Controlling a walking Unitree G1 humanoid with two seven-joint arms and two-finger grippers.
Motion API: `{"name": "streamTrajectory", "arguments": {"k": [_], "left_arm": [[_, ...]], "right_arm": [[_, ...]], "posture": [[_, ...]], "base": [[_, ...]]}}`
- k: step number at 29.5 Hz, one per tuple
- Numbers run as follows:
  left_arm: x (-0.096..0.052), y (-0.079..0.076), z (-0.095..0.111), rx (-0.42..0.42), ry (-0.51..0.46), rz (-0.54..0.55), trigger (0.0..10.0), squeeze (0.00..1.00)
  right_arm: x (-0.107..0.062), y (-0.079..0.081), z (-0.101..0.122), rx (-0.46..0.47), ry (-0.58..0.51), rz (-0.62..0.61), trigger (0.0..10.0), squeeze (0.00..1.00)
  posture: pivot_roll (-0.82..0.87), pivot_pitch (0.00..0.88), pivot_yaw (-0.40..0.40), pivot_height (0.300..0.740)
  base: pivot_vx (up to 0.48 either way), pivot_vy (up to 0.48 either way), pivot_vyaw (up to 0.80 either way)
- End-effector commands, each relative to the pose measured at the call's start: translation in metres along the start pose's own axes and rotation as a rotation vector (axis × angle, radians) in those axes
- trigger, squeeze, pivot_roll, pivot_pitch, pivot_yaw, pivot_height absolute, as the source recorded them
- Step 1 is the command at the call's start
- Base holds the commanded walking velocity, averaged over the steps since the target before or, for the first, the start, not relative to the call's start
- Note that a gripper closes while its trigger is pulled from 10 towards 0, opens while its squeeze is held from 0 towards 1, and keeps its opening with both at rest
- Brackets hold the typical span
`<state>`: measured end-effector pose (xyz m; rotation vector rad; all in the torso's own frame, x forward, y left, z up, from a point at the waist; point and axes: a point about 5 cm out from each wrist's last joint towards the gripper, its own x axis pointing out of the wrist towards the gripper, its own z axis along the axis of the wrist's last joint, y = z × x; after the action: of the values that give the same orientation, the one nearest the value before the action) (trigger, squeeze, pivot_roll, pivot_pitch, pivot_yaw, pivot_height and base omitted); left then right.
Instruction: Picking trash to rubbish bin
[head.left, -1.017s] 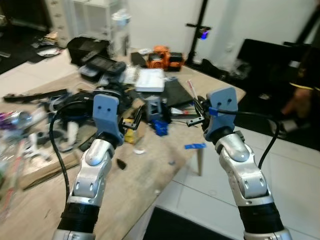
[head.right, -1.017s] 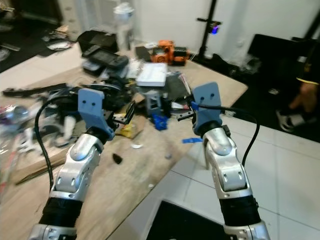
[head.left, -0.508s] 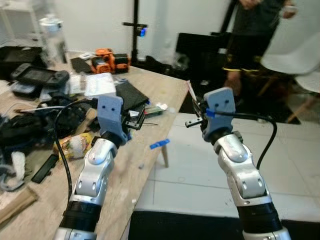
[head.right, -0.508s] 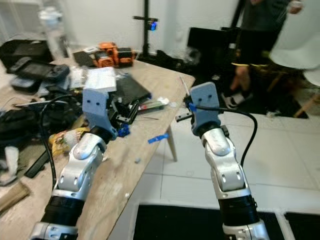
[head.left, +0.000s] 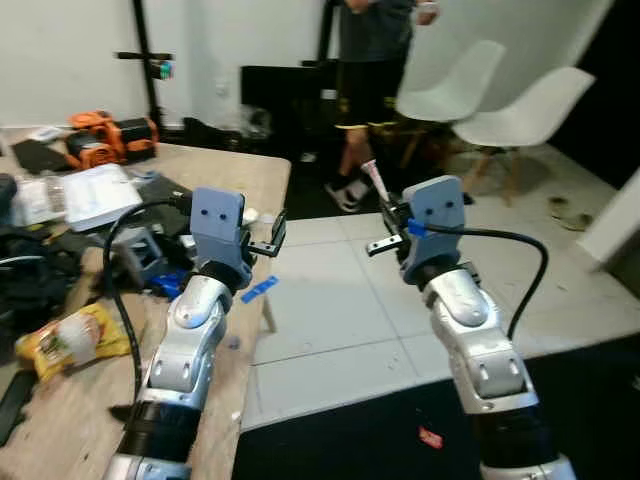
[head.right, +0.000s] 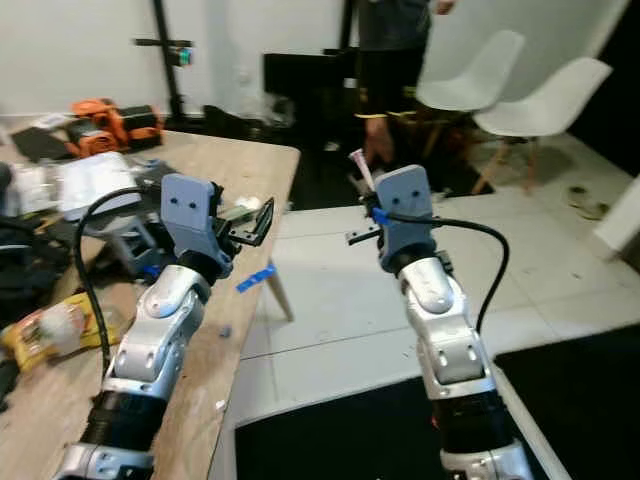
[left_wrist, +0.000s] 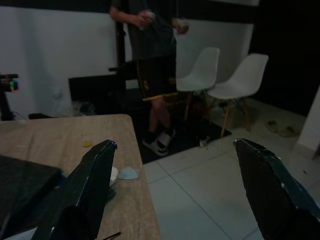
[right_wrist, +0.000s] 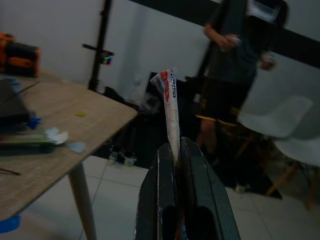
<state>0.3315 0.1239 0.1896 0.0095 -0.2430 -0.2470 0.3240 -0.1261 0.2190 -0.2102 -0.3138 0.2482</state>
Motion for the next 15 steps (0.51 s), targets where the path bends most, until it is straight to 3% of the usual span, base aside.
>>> {"name": "streamTrajectory", "arguments": {"k": [1,15], "left_arm": [[-0.0009,0.0005,-0.0048,0.012,0.020,0.001,10.0,0.00],[-0.0017,0.0016,-0.0045,0.012,0.018,0.010,10.0,0.00]], "right_arm": [[-0.0009,-0.0042,-0.0033,-0.008,0.010,-0.009,10.0,0.00],[-0.0003,-0.0038,-0.0034,-0.008,0.008,-0.002,10.0,0.00]], "posture": [[-0.09,0.033,-0.037,0.740],[-0.09,0.034,-0.040,0.740]], "base": [[0.000,0.000,-0.80],[0.000,0.000,-0.80]]}}
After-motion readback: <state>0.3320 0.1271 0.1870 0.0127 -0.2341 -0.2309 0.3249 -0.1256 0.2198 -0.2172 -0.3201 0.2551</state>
